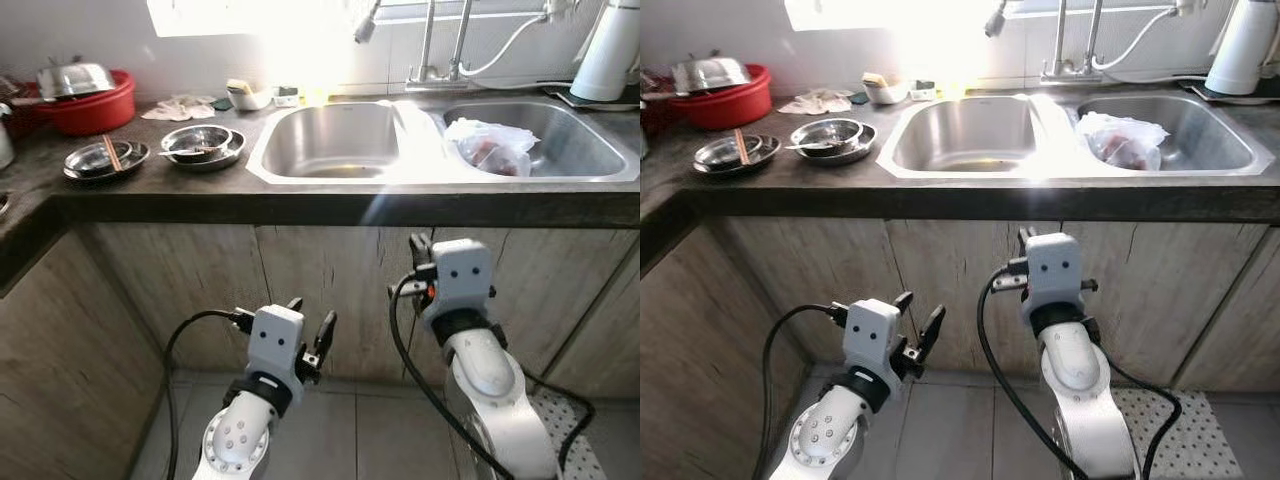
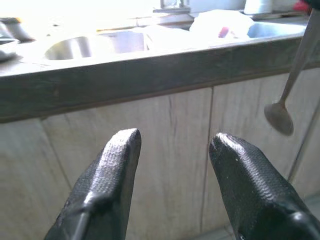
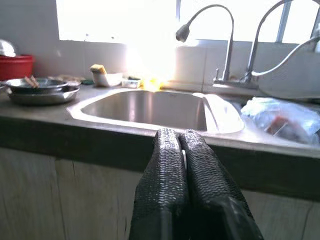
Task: Kitchen organization
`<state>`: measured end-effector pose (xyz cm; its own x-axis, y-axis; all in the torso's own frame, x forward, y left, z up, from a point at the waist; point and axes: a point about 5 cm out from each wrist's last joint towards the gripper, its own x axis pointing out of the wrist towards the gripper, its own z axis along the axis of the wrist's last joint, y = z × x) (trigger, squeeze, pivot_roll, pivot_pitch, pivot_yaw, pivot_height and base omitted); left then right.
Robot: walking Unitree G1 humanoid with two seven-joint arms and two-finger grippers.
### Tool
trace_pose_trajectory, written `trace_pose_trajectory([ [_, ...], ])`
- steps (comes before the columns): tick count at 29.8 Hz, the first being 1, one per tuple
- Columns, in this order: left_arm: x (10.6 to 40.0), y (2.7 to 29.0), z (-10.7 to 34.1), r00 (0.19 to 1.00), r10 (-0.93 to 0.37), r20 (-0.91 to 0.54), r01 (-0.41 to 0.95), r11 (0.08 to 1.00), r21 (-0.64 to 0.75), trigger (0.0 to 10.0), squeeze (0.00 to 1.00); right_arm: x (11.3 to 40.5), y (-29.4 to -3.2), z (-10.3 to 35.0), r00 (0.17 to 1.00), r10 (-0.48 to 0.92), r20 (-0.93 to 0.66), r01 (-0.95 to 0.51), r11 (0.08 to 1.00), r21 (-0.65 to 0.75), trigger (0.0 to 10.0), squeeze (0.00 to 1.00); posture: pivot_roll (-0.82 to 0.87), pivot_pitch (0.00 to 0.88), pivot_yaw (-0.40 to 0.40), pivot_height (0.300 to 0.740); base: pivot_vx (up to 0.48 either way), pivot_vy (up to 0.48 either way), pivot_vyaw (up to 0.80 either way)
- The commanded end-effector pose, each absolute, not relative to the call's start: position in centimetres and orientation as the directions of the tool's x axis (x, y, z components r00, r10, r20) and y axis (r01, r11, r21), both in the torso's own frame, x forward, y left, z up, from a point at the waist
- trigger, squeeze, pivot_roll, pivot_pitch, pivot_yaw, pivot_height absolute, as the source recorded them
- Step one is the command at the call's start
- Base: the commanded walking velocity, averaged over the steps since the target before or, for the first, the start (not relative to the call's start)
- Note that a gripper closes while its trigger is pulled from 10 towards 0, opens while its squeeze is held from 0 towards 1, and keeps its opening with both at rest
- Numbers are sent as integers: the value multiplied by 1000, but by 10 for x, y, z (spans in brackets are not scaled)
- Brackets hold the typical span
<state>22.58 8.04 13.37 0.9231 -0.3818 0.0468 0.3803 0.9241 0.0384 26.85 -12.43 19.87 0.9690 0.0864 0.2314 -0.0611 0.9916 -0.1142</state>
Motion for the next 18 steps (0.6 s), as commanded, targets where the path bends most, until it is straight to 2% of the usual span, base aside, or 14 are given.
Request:
trace_pose_trajectory([
  [1,229,85,138,929,-365,59,362,930,63,10000,0,274,-123,217,950,92,298,-67,993,-94,10000,0,80,39,28,740,0,0,0],
  [6,231,86,141,930,-362,73,357,931,72,10000,0,277,-123,244,912,107,396,-81,993,-81,10000,0,79,35,26,740,0,0,0],
  [11,237,89,148,934,-343,104,336,938,80,10000,0,276,-118,280,838,137,529,-107,990,-87,10000,0,79,34,21,740,259,0,0],
  [18,240,91,151,935,-336,112,328,941,87,10000,0,277,-118,288,818,146,556,-120,989,-84,10000,0,73,39,21,740,286,0,0],
])
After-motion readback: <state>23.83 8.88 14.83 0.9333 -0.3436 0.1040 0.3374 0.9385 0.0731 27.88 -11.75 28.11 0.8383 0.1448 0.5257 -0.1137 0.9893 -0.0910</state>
